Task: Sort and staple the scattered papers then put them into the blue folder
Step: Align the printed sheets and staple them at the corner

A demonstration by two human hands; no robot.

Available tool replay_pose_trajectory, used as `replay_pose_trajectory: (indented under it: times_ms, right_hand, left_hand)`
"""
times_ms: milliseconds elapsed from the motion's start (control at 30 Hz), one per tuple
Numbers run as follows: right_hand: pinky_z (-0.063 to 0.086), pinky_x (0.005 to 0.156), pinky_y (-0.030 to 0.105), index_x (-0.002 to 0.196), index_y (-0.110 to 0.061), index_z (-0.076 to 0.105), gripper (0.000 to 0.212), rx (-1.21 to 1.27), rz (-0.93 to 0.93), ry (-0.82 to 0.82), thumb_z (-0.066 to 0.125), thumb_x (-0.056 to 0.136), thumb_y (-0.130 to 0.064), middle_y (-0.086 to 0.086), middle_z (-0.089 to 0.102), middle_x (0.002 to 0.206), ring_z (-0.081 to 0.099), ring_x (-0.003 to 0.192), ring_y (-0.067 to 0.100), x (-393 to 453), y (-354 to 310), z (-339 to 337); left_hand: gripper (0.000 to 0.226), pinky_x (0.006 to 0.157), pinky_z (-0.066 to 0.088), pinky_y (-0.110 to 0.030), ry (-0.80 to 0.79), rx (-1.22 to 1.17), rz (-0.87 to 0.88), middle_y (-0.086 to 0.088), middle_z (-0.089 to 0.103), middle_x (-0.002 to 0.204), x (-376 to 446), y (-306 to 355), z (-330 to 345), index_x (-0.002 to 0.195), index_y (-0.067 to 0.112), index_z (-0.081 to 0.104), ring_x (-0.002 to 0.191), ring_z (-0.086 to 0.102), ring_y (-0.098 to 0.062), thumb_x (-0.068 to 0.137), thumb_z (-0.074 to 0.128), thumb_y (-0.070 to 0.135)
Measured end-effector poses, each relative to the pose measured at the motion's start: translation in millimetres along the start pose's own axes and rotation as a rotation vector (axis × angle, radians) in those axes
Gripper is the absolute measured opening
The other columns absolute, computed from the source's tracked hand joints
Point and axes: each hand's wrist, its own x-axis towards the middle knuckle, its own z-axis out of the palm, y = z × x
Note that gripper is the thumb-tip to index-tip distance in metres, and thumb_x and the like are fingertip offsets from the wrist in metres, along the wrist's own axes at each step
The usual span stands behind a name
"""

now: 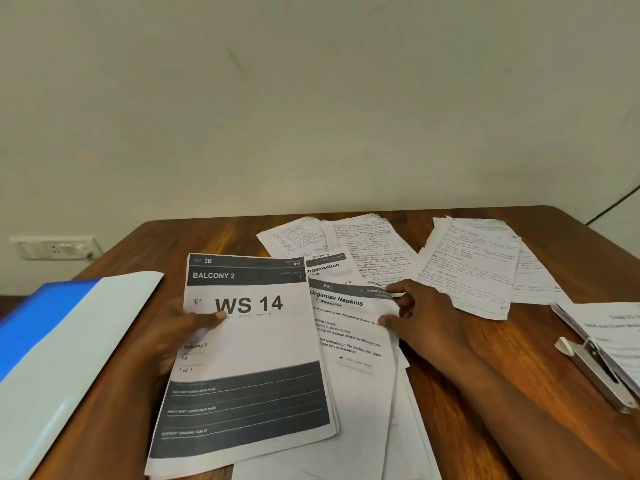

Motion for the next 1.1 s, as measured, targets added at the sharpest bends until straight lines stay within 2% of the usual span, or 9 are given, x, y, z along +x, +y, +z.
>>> replay_pose_trajectory:
  times_ms: [100, 267, 367, 467, 567, 667, 833, 1000, 1100]
  right_hand:
    - [0.059, 0.071, 0.034, 0.115, -0.035, 0.069, 0.048, 0.021, 0.017, 0.059, 0.093, 0.074, -0.029, -0.015, 0.068, 0.075, 0.066, 0.071, 0.005, -0.1, -2.7, -1.5]
    - [0.047, 0.071, 0.026, 0.127, -0.028, 0.066, 0.043, 0.020, 0.111, 0.280, 0.082, 0.088, -0.020, -0.006, 0.073, 0.096, 0.067, 0.082, 0.011, 14.4, 3.9, -40.6]
    - [0.053, 0.082, 0.039, 0.137, -0.027, 0.058, 0.042, -0.153, 0.163, 0.384, 0.068, 0.097, -0.018, 0.004, 0.073, 0.120, 0.070, 0.102, 0.029, 16.2, 22.8, -72.2]
    - [0.057, 0.082, 0.051, 0.141, -0.016, 0.059, 0.048, -0.324, 0.157, 0.495, 0.065, 0.094, -0.007, 0.018, 0.073, 0.121, 0.070, 0.101, 0.043, 15.5, 41.3, -87.1]
    - [0.056, 0.082, 0.055, 0.140, -0.013, 0.060, 0.054, -0.378, 0.231, 0.484, 0.072, 0.088, -0.003, 0.023, 0.073, 0.117, 0.068, 0.101, 0.049, 19.0, 51.0, -92.8]
    - [0.056, 0.078, 0.053, 0.137, -0.013, 0.062, 0.050, -0.387, 0.247, 0.452, 0.072, 0.089, -0.004, 0.024, 0.074, 0.110, 0.067, 0.096, 0.050, 17.7, 56.9, -93.3]
    - [0.056, 0.079, 0.052, 0.139, -0.010, 0.060, 0.055, -0.389, 0.236, 0.430, 0.076, 0.087, -0.004, 0.025, 0.073, 0.114, 0.067, 0.099, 0.049, 18.5, 57.7, -91.3]
    - [0.054, 0.091, 0.049, 0.135, -0.014, 0.061, 0.052, -0.202, 0.239, 0.391, 0.076, 0.086, -0.004, 0.019, 0.071, 0.126, 0.067, 0.110, 0.042, 21.7, 60.1, -87.0]
    - [0.050, 0.085, 0.039, 0.130, -0.015, 0.065, 0.046, -0.072, 0.256, 0.415, 0.072, 0.088, 0.001, 0.016, 0.073, 0.121, 0.068, 0.101, 0.033, 26.0, 56.7, -87.4]
  left_hand:
    - [0.020, 0.065, 0.059, -0.041, -0.010, -0.005, -0.019, -0.006, 0.081, 0.083, 2.4, -0.9, -2.5, 0.106, 0.011, 0.068, 0.067, 0.078, -0.028, 0.091, 0.074, -0.001]
    - [0.018, 0.058, 0.061, -0.037, -0.005, -0.003, -0.003, -0.007, 0.081, 0.084, 0.8, 0.4, -2.7, 0.100, 0.012, 0.069, 0.064, 0.078, -0.024, 0.091, 0.073, -0.002]
    - [0.019, 0.065, 0.061, -0.041, -0.008, 0.000, -0.005, -0.006, 0.082, 0.084, 2.6, -0.2, -4.6, 0.102, 0.013, 0.070, 0.068, 0.079, -0.027, 0.091, 0.074, -0.002]
    - [0.019, 0.064, 0.060, -0.040, -0.005, 0.004, -0.011, -0.007, 0.081, 0.086, 2.9, -0.8, -5.2, 0.101, 0.013, 0.069, 0.067, 0.079, -0.026, 0.091, 0.074, -0.002]
    - [0.019, 0.059, 0.062, -0.039, -0.015, -0.003, -0.019, -0.006, 0.082, 0.085, 1.8, -0.6, -5.0, 0.102, 0.013, 0.069, 0.069, 0.079, -0.027, 0.091, 0.073, -0.002]
    - [0.020, 0.063, 0.062, -0.042, -0.015, -0.007, -0.021, -0.007, 0.082, 0.086, 0.8, 0.0, -5.1, 0.104, 0.012, 0.069, 0.070, 0.079, -0.028, 0.091, 0.073, -0.002]
    - [0.018, 0.041, 0.056, -0.027, -0.008, -0.029, -0.013, 0.001, 0.078, 0.068, -4.7, 4.0, 0.9, 0.098, 0.012, 0.066, 0.055, 0.075, -0.019, 0.093, 0.069, -0.005]
    - [0.022, 0.039, 0.054, -0.024, -0.014, -0.035, 0.004, 0.008, 0.076, 0.063, -5.9, 4.5, 1.0, 0.106, 0.012, 0.065, 0.053, 0.074, -0.015, 0.093, 0.069, -0.004]
    - [0.020, 0.039, 0.053, -0.024, -0.019, -0.058, 0.010, 0.005, 0.076, 0.063, -7.6, 4.7, 1.5, 0.103, 0.010, 0.064, 0.052, 0.074, -0.016, 0.093, 0.067, -0.007]
